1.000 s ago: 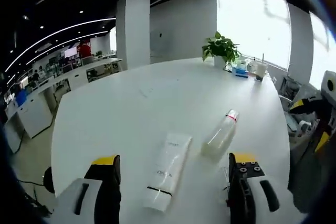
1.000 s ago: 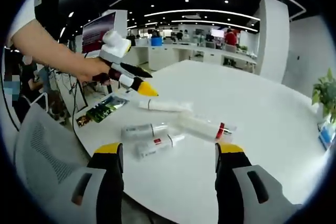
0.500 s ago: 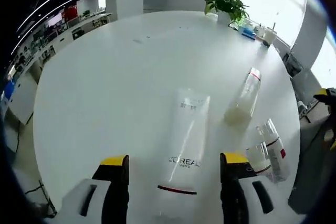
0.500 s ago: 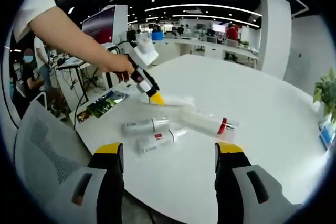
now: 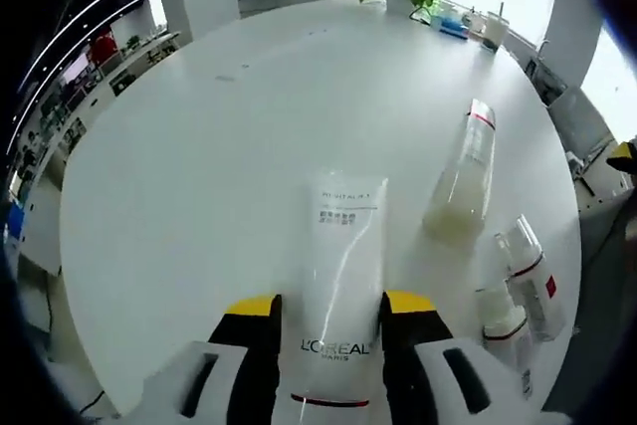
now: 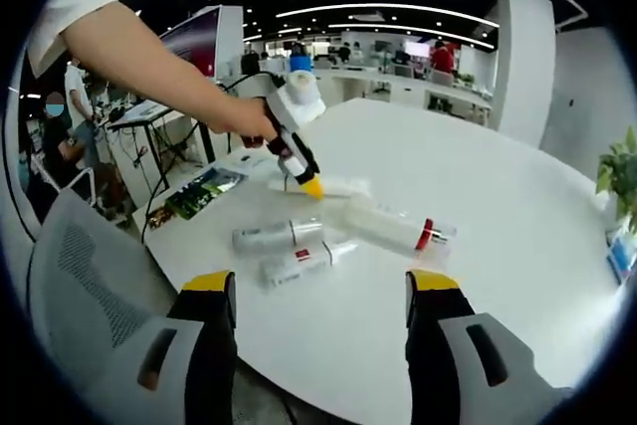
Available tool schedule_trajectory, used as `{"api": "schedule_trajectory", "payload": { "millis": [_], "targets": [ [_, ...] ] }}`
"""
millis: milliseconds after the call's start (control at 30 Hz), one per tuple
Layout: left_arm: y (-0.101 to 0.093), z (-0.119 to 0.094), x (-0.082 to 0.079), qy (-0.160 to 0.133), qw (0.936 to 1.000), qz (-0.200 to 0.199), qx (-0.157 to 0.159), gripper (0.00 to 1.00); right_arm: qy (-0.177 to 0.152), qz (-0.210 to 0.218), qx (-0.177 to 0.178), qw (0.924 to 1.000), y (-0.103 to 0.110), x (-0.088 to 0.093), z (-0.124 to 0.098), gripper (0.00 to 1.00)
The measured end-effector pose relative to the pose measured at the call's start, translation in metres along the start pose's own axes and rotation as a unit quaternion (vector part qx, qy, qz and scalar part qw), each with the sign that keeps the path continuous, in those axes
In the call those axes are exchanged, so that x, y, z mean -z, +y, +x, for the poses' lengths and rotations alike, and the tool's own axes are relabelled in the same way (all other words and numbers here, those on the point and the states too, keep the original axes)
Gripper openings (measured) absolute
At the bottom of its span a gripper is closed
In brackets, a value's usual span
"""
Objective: Arrange the skincare products in the storage area until every visible bottle or jar stands upright without overlapping.
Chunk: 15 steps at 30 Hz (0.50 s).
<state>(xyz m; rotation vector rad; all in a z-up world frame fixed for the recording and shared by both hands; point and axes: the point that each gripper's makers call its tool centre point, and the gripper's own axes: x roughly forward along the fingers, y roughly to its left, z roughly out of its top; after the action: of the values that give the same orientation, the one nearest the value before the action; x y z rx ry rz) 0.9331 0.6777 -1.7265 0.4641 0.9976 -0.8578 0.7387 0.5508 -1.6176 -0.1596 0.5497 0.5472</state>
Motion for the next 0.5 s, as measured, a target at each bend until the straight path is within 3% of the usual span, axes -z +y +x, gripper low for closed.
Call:
{"api": "schedule_trajectory", "payload": {
  "millis": [233,400,500],
  "targets": [
    [0.0034,-0.0007,-0.0002,-0.026,0.9986,-0.041,-0.02,0.31,-0.002,0.001,-0.008,1.0,0.0029,-0.0008,-0.0005,0.65],
    [0.0041,-0.0013,-0.0011,-0.035,0.998,-0.044,-0.028,0.29,-0.002,0.003,-0.009,1.0,0.0031,-0.0013,-0.0004,0.65],
    [-0.0002,-0.0032,-0.0059,-0.055,0.995,-0.081,-0.016,0.29,-0.001,0.002,-0.008,1.0,0.0027,-0.0008,-0.0003,0.65]
  ]
}}
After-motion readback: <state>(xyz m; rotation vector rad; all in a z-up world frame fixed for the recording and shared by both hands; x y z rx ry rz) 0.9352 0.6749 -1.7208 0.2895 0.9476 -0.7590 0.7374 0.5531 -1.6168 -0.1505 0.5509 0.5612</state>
